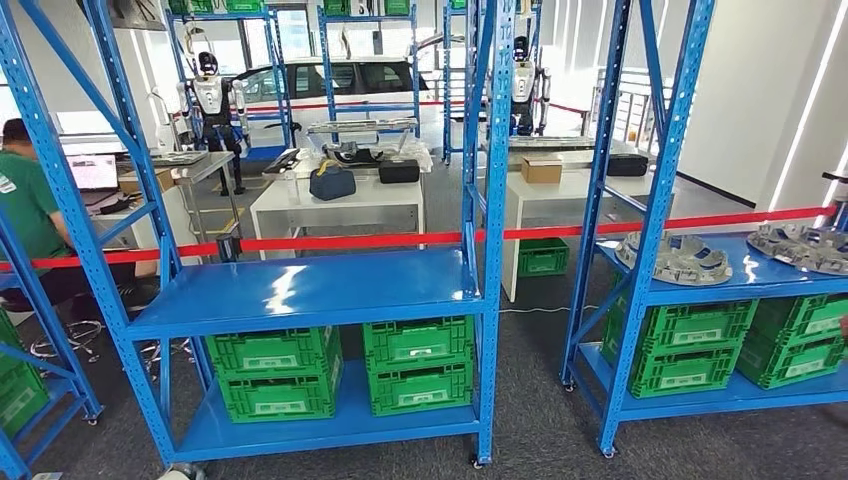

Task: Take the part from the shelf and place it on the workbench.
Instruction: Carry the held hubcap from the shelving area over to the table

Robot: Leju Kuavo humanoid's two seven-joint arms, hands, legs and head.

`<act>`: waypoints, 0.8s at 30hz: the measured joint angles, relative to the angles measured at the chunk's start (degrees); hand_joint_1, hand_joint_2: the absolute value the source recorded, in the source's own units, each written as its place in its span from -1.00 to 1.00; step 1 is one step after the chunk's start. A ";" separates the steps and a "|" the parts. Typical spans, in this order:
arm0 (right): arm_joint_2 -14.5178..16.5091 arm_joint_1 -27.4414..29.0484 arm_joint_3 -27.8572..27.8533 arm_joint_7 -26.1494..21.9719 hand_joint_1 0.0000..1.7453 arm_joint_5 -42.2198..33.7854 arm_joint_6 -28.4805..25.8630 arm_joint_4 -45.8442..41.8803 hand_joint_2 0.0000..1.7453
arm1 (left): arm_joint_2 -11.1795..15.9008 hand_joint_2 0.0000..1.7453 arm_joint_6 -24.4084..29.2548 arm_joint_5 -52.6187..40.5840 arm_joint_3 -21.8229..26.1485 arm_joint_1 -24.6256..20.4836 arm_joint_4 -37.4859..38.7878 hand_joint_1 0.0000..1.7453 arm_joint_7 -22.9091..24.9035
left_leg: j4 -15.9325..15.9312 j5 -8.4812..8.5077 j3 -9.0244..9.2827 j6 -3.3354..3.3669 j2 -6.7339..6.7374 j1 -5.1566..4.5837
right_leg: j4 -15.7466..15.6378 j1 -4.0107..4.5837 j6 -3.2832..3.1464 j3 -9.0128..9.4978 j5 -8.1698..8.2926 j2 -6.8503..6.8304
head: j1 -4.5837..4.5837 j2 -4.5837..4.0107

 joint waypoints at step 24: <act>-0.23 -0.05 -0.65 1.61 -1.00 0.07 0.04 -0.01 1.00 | 0.55 1.00 0.55 1.17 -0.89 -3.36 0.07 1.00 0.96 | -10.36 10.84 1.68 1.42 0.56 0.00 | 1.26 0.13 2.41 5.15 -5.74 0.55 | 0.27 0.00</act>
